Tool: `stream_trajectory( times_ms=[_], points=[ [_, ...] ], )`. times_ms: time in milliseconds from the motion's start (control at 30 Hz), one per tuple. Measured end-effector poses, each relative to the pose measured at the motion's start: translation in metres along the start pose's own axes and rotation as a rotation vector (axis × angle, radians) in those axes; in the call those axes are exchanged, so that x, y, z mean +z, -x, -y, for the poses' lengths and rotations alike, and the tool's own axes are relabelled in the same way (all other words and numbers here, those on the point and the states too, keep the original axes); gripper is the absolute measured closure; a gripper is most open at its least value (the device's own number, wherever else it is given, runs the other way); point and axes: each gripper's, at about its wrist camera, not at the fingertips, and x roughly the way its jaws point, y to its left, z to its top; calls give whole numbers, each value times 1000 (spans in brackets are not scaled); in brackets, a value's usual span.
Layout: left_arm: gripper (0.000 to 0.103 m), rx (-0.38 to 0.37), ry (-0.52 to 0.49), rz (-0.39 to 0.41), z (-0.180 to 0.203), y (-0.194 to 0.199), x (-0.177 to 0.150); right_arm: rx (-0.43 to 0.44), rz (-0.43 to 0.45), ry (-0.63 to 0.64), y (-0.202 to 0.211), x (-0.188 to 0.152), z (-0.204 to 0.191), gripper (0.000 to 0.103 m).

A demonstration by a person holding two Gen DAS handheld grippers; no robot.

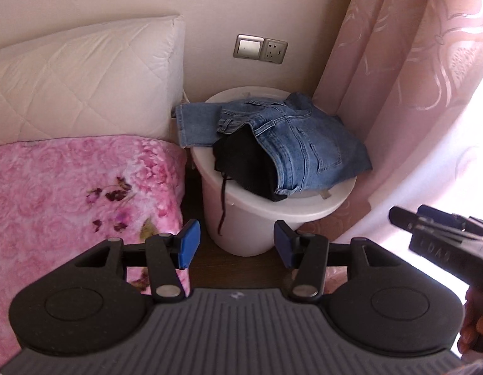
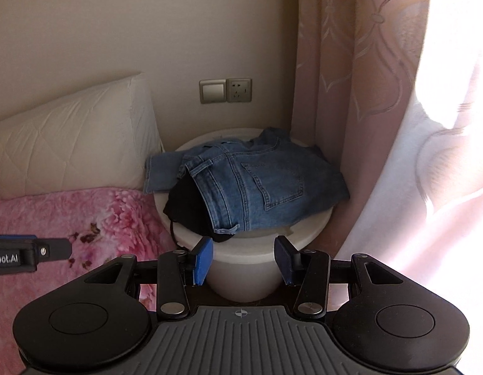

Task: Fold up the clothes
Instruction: 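Grasp the jeans waistband with the left gripper while the right gripper grasps a leg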

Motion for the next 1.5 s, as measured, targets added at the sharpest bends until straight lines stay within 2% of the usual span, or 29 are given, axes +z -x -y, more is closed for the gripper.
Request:
stream_trajectory(
  times_ms=[267,600,733,900,1133,1200,1300,1400,1433,1467,1500],
  points=[
    [56,-14,28,-43,6,-67,41,24,-82,68,-76,27,18,55],
    [59,-74,127,-125,4,-154,87,-39,-203,23,-176,55,64,55],
    [59,-75,134,-142,6,-183,105,-30,-233,38,-207,62,68,55],
    [60,-63,146,-173,-2,-212,119,40,-251,105,-238,64,50,55],
    [61,-52,187,-226,-20,-232,113,126,-287,285,-266,44,-5,55],
    [61,-43,200,-235,-26,-234,110,118,-266,356,-268,35,-19,55],
    [61,-34,226,-241,-34,-235,108,61,-236,474,-276,23,-37,55],
    [62,-35,234,-240,-38,-234,106,24,-183,513,-277,21,-39,55],
    [63,-35,235,-239,-38,-234,106,32,-170,473,-275,26,-34,57],
    [64,-35,234,-238,-39,-234,107,18,-151,417,-273,32,-24,76],
    [64,-36,232,-236,-39,-234,108,-8,-141,373,-272,40,-14,81]
  ],
)
